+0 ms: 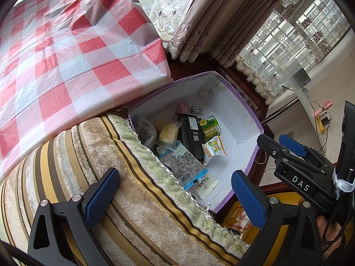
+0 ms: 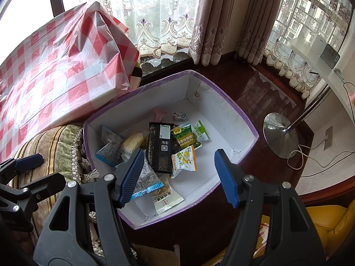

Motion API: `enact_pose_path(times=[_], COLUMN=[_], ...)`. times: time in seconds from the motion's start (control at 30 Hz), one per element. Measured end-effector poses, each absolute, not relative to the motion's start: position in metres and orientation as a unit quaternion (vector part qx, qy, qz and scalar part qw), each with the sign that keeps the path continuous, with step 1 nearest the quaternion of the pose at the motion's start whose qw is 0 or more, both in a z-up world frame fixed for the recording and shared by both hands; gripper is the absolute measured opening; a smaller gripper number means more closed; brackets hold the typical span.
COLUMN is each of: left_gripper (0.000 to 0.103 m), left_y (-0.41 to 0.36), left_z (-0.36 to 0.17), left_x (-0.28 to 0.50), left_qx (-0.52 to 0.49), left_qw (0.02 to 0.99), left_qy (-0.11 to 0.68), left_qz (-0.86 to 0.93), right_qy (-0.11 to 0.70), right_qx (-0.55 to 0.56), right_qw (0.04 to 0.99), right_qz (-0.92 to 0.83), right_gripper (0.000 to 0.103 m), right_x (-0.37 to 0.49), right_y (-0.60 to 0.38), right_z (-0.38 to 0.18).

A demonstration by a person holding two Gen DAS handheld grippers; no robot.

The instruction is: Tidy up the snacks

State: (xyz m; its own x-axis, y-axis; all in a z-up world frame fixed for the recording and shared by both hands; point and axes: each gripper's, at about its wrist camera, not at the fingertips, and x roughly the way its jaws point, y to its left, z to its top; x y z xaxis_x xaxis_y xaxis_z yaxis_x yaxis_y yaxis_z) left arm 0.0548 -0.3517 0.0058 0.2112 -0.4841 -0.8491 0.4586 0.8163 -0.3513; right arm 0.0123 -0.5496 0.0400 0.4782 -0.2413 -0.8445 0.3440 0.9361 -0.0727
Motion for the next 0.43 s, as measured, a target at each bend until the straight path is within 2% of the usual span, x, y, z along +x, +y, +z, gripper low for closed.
enact_pose_path(times=[0.43], left_gripper=[0.103], left_y=[-0.3546], left_z=[0.0084], left_x=[0.0546], left_qx=[-0.016], left_qw=[0.779], left_qy=[0.544], left_qz=[-0.312], right_qy=[0.486], right_qx=[0.058], right_qw=[0.855], right_qz=[-0.170], right_gripper=[0.069], right_x=[0.0118], right_y=[-0.5467], right_z=[0.0363])
